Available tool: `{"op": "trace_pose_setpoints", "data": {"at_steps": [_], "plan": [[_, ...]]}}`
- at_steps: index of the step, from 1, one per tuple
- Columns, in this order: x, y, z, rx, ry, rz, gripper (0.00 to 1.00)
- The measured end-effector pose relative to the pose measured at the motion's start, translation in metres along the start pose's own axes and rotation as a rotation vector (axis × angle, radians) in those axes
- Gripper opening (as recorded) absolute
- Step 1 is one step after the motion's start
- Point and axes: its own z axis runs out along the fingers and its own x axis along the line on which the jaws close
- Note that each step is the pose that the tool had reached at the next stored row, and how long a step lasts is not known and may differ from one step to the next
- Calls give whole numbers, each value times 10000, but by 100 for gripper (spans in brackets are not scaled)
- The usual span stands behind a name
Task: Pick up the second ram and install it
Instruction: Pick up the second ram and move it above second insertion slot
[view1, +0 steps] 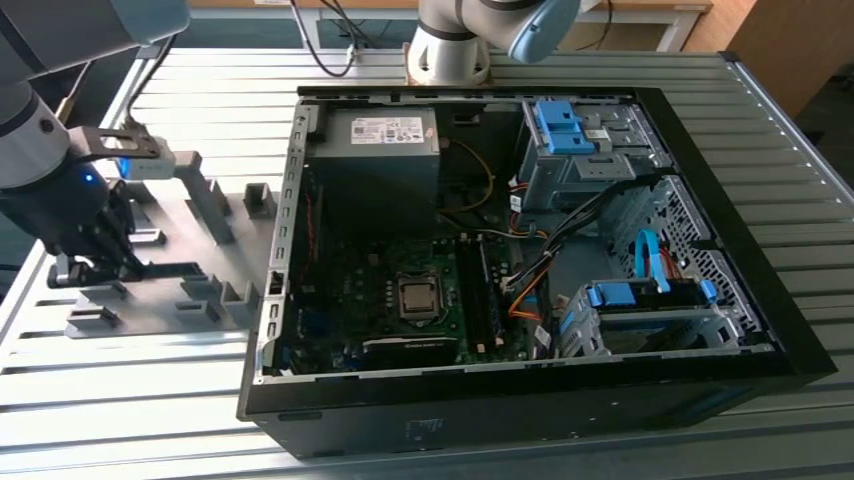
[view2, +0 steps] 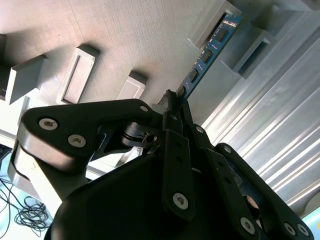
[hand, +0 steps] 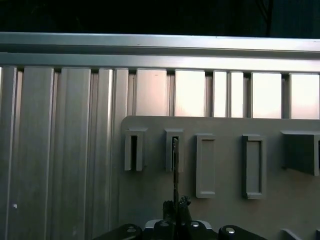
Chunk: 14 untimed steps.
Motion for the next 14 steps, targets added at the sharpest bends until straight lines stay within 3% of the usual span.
{"op": "trace_pose_setpoints", "data": {"at_steps": [8, 14], "plan": [[-1, 0, -45, 3, -2, 0, 14], [-1, 1, -127, 4, -3, 82, 14]]}}
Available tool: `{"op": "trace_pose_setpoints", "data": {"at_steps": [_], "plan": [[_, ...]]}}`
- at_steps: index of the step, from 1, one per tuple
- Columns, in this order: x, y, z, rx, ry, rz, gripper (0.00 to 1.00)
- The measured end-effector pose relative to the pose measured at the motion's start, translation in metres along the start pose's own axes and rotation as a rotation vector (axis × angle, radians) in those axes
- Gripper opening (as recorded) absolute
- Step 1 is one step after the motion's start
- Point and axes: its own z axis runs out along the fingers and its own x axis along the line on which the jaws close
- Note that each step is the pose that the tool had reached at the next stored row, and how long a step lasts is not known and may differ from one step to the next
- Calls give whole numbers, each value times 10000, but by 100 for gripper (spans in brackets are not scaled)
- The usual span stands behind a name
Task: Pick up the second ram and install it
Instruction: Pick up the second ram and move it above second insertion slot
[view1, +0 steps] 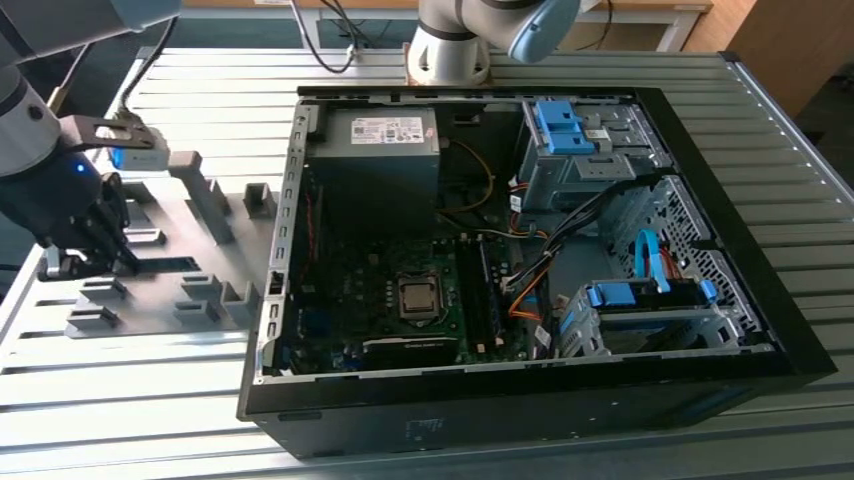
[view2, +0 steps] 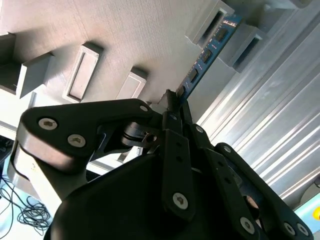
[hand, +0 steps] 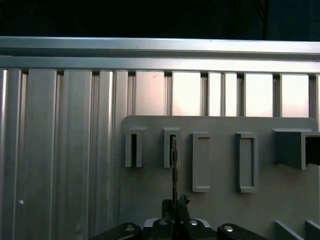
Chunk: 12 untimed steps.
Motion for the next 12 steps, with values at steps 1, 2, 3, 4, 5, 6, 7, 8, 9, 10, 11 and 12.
{"op": "trace_pose_setpoints", "data": {"at_steps": [1, 2, 3, 4, 5, 6, 7, 8, 9, 10, 11, 12], "plan": [[0, 0, -20, -1, 1, 0, 14], [0, 0, -40, -1, 1, 1, 14], [-1, 1, -61, 0, 0, 0, 14], [-1, 1, -82, 0, 0, 1, 14], [-1, 1, -105, 1, 0, 1, 14], [-1, 1, -132, 0, 0, 0, 14], [-1, 2, -155, 0, 1, 1, 14], [-2, 2, -182, -1, 1, 0, 14], [-2, 2, -211, 0, 0, 0, 14], [-2, 2, -239, 0, 0, 0, 14], [-3, 2, -266, 0, 0, 1, 14], [-3, 3, -291, -1, 1, 0, 14]]}}
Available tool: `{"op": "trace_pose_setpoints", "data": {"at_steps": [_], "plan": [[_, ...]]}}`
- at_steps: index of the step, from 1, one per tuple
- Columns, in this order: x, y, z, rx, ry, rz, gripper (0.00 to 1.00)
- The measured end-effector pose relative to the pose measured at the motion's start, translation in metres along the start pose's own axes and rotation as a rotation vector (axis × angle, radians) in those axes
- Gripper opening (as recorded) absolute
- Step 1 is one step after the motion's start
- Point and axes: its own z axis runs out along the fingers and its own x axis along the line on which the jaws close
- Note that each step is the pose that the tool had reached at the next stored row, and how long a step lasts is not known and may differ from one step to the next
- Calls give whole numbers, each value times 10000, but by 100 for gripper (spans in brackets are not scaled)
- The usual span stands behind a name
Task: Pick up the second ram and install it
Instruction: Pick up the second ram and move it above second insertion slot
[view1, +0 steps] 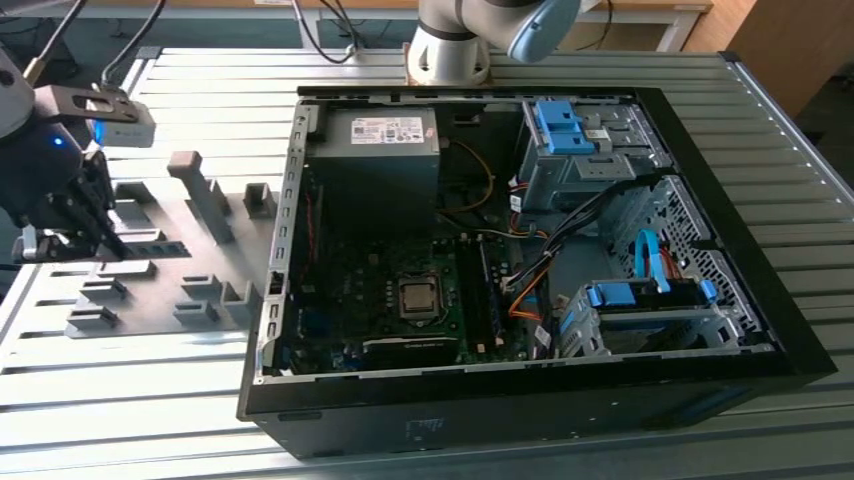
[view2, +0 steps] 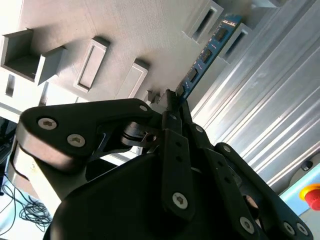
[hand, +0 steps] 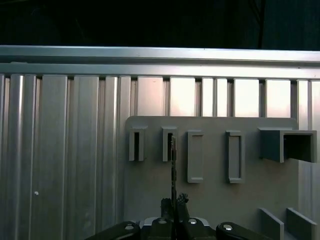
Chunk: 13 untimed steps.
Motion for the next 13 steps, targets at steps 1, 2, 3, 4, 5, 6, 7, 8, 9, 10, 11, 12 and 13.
{"op": "trace_pose_setpoints", "data": {"at_steps": [1, 2, 3, 4, 5, 6, 7, 8, 9, 10, 11, 12, 13], "plan": [[0, 0, -23, 0, 0, 0, 14], [0, 0, -45, 0, 0, 0, 14], [0, 0, -61, 1, -1, 0, 14], [-1, 1, -71, 1, -1, 0, 14], [-1, 1, -82, 2, -1, -1, 14], [-1, 1, -98, 1, -1, -1, 14], [-1, 1, -110, 1, -1, -1, 14], [-1, 1, -125, 1, 0, -1, 14], [-1, 1, -140, 1, 0, 0, 14], [-1, 2, -159, 1, 0, 0, 14], [-2, 2, -176, 1, 0, -1, 14], [-2, 2, -193, 2, -1, 0, 14], [-2, 2, -213, 1, 0, 0, 14]]}}
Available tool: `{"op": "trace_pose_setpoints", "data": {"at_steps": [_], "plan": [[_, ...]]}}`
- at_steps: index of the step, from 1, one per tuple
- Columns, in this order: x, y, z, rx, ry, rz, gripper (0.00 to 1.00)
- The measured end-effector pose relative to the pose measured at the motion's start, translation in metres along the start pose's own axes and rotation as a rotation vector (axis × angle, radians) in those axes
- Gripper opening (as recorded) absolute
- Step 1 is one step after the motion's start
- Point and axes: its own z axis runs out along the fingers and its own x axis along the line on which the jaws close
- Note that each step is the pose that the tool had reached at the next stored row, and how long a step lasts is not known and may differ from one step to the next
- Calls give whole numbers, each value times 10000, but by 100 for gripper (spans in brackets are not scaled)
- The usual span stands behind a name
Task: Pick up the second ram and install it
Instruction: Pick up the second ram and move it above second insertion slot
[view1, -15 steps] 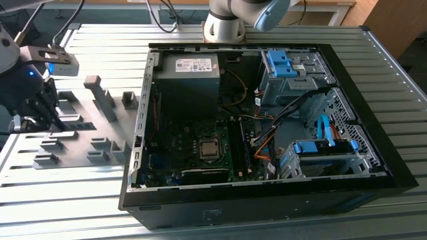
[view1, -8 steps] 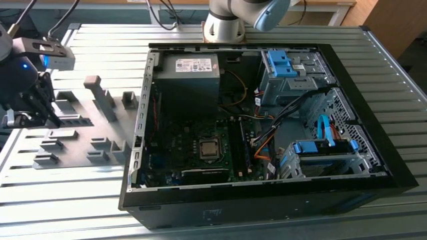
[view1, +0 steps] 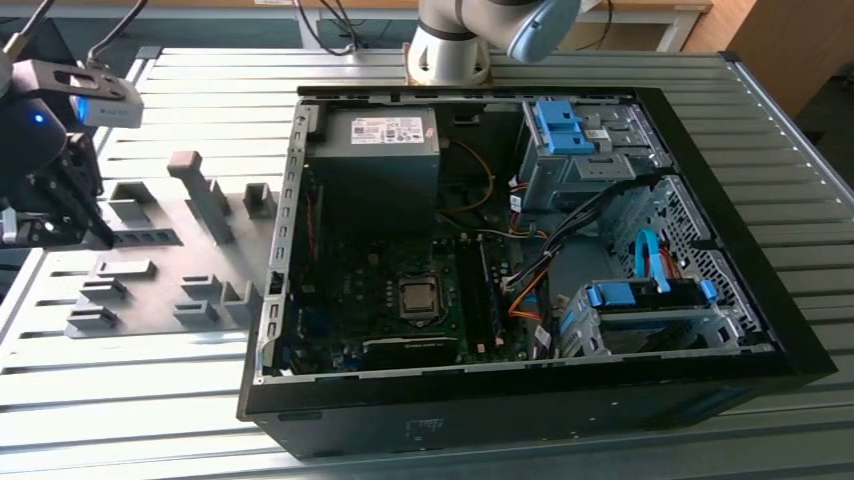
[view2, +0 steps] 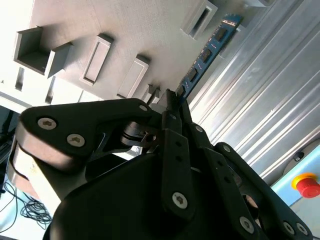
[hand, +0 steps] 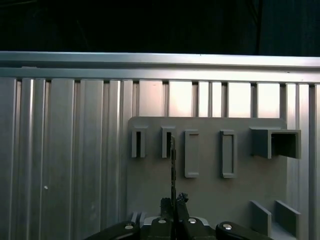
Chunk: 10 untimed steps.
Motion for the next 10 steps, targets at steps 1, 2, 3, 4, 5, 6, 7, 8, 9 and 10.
{"op": "trace_pose_setpoints", "data": {"at_steps": [1, 2, 3, 4, 5, 6, 7, 8, 9, 10], "plan": [[0, 0, -19, 0, 0, 0, 14], [0, 0, -39, 0, 0, 0, 14], [-1, 1, -58, 0, 0, 0, 14], [-1, 1, -77, -1, 0, 0, 14], [-1, 1, -97, -1, 1, 0, 14], [-1, 1, -117, 0, 0, 0, 14], [-1, 1, -138, 0, 0, 0, 14], [-2, 2, -159, 0, 0, 0, 14], [-2, 2, -183, 0, 0, 0, 14], [-2, 2, -205, 0, 0, 0, 14]]}}
